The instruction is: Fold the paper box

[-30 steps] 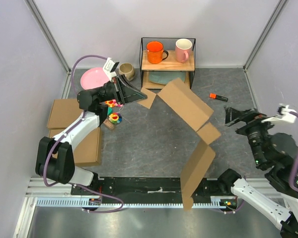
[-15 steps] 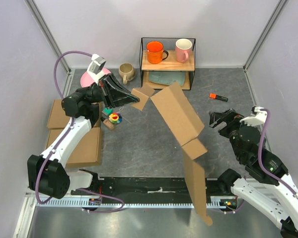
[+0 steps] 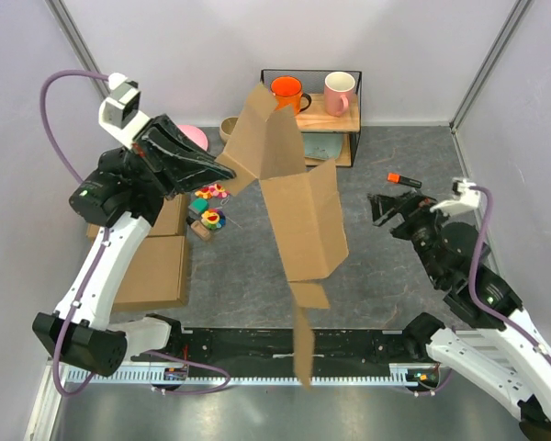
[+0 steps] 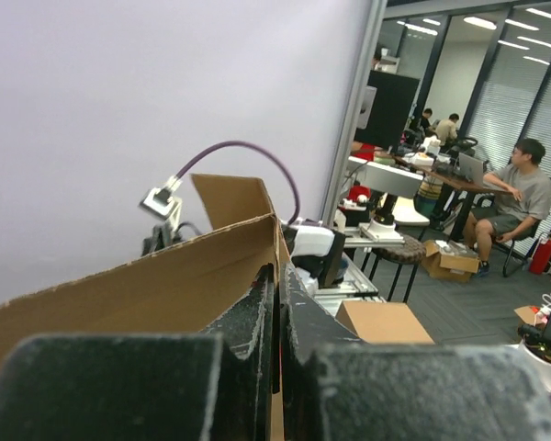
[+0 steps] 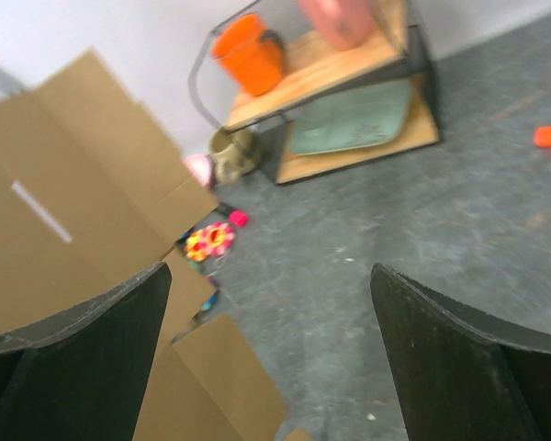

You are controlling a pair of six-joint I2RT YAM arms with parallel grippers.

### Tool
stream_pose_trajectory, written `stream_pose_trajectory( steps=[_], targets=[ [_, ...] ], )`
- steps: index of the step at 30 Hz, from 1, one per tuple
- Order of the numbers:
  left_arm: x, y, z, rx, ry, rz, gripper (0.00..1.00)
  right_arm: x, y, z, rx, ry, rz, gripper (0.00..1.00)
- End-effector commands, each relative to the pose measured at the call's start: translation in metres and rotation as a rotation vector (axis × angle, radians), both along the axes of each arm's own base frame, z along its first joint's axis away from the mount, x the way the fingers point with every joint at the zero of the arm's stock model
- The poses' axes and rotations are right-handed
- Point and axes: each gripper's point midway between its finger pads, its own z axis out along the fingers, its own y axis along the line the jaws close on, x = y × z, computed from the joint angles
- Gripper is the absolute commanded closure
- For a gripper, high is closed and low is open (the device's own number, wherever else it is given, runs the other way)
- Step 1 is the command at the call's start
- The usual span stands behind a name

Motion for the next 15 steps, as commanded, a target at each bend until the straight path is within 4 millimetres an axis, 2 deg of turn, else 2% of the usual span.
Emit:
stream_pose_trajectory(
  steps=[1,2,4,5,7,8,11,14,15],
  targets=[
    [-0.072,0.024,0.035,-0.166,-0.331,-0.063,0.94,0.006,0.058,0.050,0.022,-0.119,0.254,0.02],
    [-0.072,0.024,0.037,-0.162,-0.332,-0.067,0.94,0.005,0.064,0.067,0.057,-0.183,0.283,0.02],
    [-0.079,0.026,0.044,-0.156,-0.342,-0.076,0.93,0.005,0.067,0.081,0.081,-0.225,0.295,0.02],
    [-0.081,0.026,0.046,-0.151,-0.347,-0.077,0.93,0.003,0.066,0.098,0.091,-0.274,0.300,0.02],
    [-0.086,0.027,0.049,-0.148,-0.361,-0.058,0.93,0.005,0.069,0.109,0.090,-0.303,0.310,0.02],
    [-0.086,0.027,0.048,-0.145,-0.360,-0.054,0.93,0.002,0.069,0.123,0.096,-0.339,0.323,0.02],
    [-0.089,0.028,0.049,-0.159,-0.359,-0.058,0.92,-0.001,0.071,0.137,0.081,-0.388,0.344,0.02],
    [-0.095,0.031,0.053,-0.176,-0.368,-0.065,0.92,0.008,0.073,0.131,0.026,-0.387,0.358,0.02],
    [-0.099,0.032,0.056,-0.185,-0.379,-0.067,0.92,0.007,0.079,0.133,0.045,-0.403,0.402,0.02]
  ],
)
